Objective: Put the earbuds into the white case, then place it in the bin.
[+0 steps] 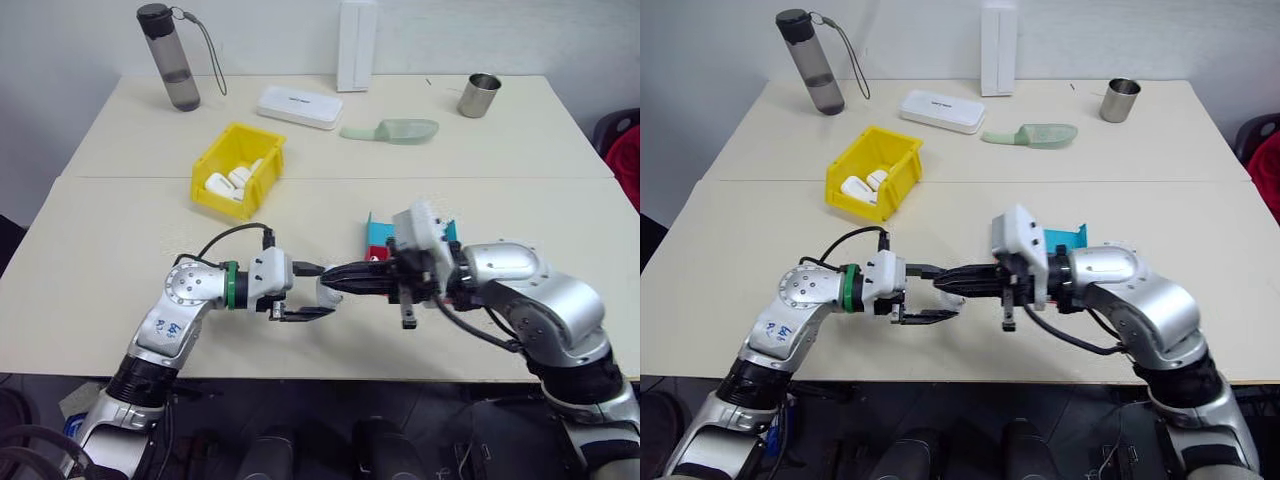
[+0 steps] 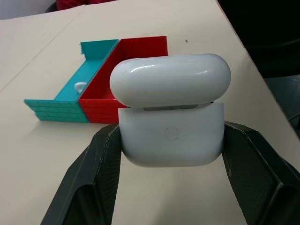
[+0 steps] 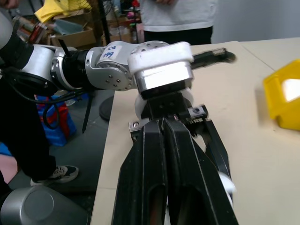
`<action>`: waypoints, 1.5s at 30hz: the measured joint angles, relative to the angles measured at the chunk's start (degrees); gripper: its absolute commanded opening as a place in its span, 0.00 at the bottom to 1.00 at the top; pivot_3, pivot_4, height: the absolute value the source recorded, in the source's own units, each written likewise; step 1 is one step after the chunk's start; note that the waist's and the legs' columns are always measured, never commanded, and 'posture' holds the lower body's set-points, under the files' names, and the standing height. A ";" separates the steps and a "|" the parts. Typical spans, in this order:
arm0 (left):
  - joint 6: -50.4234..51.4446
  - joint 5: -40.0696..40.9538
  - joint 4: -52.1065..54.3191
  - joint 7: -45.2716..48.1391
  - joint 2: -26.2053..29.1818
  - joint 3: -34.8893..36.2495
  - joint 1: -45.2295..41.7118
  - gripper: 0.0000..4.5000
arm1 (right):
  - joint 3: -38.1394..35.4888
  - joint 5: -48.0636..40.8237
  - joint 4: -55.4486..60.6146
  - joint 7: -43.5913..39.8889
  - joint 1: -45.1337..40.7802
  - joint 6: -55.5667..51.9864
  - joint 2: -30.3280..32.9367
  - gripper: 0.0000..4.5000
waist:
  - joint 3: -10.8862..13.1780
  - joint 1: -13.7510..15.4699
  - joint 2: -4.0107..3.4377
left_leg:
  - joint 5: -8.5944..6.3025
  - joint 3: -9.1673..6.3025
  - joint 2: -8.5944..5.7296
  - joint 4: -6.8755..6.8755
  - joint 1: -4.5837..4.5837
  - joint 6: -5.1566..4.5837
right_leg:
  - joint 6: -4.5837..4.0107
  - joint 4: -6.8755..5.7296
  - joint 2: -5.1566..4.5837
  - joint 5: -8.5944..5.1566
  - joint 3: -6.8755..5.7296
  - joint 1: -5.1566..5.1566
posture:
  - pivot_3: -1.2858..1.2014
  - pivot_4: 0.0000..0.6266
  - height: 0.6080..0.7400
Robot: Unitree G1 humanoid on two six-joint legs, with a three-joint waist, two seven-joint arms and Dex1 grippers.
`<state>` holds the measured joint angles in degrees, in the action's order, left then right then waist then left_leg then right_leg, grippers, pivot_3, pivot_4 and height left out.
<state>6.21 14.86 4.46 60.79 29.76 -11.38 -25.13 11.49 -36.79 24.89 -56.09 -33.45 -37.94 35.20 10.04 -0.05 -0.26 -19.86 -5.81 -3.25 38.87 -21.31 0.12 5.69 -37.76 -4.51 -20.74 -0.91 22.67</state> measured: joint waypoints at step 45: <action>-12.02 -7.27 -69.59 -30.97 -2.68 20.18 -36.53 0.99 | -32.63 9.63 3.93 17.30 34.41 34.30 -8.32 1.00 | 0.06 0.31 0.23 | -0.02 0.10 -0.13 0.08 0.03 -0.05 | 0.06 -0.64 0.02 0.03 -0.07 0.13 | 0.52 0.24 1.00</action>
<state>-5.80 7.59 -65.13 29.82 27.08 8.80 -61.65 -21.14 -27.15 28.82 -38.79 0.96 -3.64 26.88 10.10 0.27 -0.03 -19.89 -5.71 -3.38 38.95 -21.28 0.07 5.75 -38.41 -4.49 -20.71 -0.98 22.80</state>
